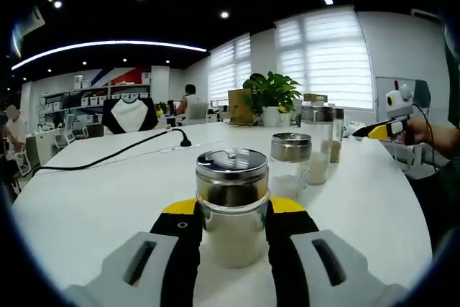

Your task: Rotate the seasoning bottle until the label or dispensing opening points toward the visible target arrow and the bottle remains upright within the marked orientation range

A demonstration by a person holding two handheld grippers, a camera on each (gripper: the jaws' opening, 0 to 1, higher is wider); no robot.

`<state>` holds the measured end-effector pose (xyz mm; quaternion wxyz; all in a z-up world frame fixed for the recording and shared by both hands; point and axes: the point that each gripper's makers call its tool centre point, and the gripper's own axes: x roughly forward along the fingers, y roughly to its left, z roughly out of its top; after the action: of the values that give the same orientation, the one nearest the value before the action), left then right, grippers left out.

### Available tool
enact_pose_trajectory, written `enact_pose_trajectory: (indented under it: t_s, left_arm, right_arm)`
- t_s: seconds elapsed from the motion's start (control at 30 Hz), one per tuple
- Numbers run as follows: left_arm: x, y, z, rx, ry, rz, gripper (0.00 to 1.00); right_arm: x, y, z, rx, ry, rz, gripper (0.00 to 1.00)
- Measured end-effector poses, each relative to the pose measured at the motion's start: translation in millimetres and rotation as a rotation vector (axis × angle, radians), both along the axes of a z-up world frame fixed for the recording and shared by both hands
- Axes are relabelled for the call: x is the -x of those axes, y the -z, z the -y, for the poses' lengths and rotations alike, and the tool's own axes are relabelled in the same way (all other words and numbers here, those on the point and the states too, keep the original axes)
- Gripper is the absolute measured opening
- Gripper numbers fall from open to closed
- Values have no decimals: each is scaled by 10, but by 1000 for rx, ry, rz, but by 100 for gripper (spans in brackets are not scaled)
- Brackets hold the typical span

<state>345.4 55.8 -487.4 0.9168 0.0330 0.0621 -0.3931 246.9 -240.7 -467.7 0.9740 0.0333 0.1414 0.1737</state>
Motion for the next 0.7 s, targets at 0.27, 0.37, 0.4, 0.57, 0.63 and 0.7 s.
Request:
enact_pose_trajectory:
  t_s: [0.27, 0.37, 0.4, 0.57, 0.63, 0.7]
  left_arm:
    - [11, 9, 14, -4, 39, -1, 36]
    - [14, 13, 17, -10, 45, -4, 36]
    - [16, 13, 17, -9, 46, -5, 36]
    - [23, 21, 19, -21, 58, -5, 36]
    - [29, 40, 18, -42, 64, 3, 36]
    - [33, 118, 18, -86, 62, -10, 37]
  right_arm:
    - [-30, -33, -3, 0, -7, 9, 76]
    - [-24, -4, -11, -1, -7, 5, 76]
    - [-20, 9, -17, -3, -9, 2, 76]
    - [7, 76, -22, -9, -8, -14, 76]
    - [18, 81, -12, -7, -6, -16, 76]
    - [22, 70, 9, -4, -1, -15, 76]
